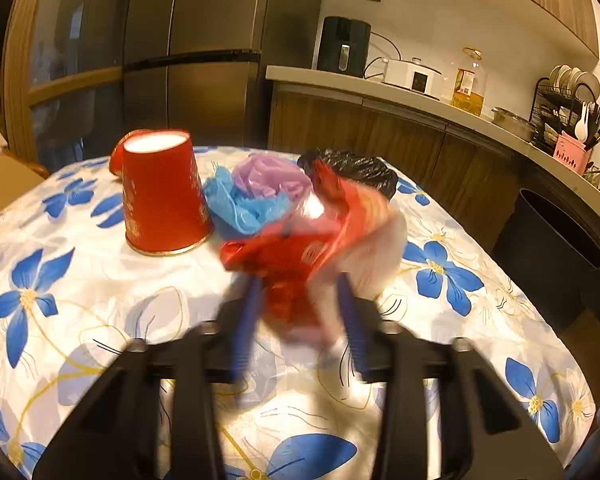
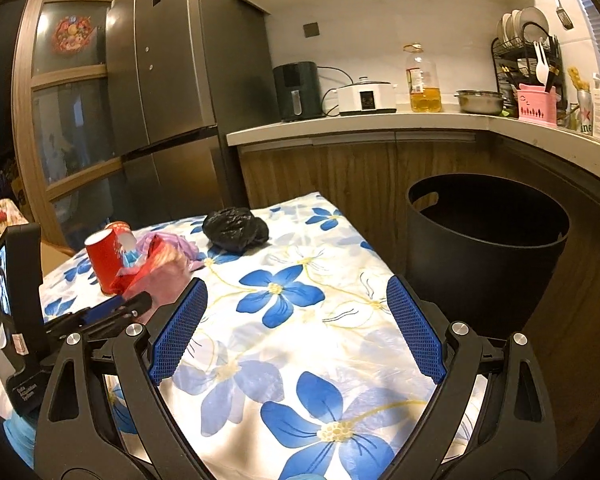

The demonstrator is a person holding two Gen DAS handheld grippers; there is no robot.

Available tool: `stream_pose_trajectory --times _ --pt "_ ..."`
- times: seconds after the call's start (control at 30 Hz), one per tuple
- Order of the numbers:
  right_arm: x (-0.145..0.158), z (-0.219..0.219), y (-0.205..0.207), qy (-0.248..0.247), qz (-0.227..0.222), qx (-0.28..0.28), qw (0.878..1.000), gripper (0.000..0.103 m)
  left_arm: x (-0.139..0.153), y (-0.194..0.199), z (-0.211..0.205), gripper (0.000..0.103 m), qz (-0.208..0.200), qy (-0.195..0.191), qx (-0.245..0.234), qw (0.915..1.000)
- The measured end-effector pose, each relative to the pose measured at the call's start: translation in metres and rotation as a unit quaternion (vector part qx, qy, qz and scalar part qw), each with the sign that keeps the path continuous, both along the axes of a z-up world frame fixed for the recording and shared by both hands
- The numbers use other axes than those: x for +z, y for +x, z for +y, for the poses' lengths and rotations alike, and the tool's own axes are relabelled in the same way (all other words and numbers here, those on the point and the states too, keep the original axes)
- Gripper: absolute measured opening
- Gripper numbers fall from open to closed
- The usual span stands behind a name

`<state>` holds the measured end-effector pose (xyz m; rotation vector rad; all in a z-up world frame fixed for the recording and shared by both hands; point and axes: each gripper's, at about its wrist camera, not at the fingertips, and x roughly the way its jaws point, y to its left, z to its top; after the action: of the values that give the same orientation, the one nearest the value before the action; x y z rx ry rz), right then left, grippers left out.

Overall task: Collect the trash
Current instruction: 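Move both tools back to the table and grasp the red-and-white bag with the left tool, then grasp the lilac glove with the right tool while the left tool holds the red bag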

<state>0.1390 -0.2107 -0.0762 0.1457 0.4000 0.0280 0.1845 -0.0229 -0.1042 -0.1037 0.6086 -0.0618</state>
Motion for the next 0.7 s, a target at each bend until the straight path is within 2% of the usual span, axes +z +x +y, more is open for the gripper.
stream_pose_trajectory --times 0.03,0.1,0.17,0.27,0.43,0.53,0.7 --pt "-0.001 0.001 0.001 0.0 0.001 0.001 1.0 0.09 -0.001 0.001 0.0 0.012 0.004 0.0 -0.003 1.0" --pt "-0.002 0.002 0.002 -0.001 0.003 0.001 1.0 0.09 -0.003 0.0 -0.001 0.009 0.003 -0.002 -0.008 1.0" --pt "-0.002 0.002 0.002 -0.001 0.005 0.001 1.0 0.09 -0.003 -0.001 0.001 0.002 0.0 -0.007 -0.012 0.9999" --pt "-0.002 0.002 0.003 -0.002 0.005 0.002 1.0 0.09 0.001 -0.008 0.004 0.002 -0.008 -0.018 -0.02 0.9996" --pt "-0.003 0.005 0.005 -0.005 0.006 0.007 1.0 0.09 0.016 -0.043 0.003 0.002 -0.047 -0.001 -0.033 0.9984" --pt "-0.005 0.011 0.008 -0.007 0.01 0.013 1.0 0.09 0.025 -0.057 0.012 0.002 -0.057 -0.008 -0.033 0.9978" --pt "-0.01 0.033 0.019 -0.017 0.019 0.04 0.999 0.09 0.038 -0.073 0.038 0.002 -0.079 -0.005 0.004 0.9969"
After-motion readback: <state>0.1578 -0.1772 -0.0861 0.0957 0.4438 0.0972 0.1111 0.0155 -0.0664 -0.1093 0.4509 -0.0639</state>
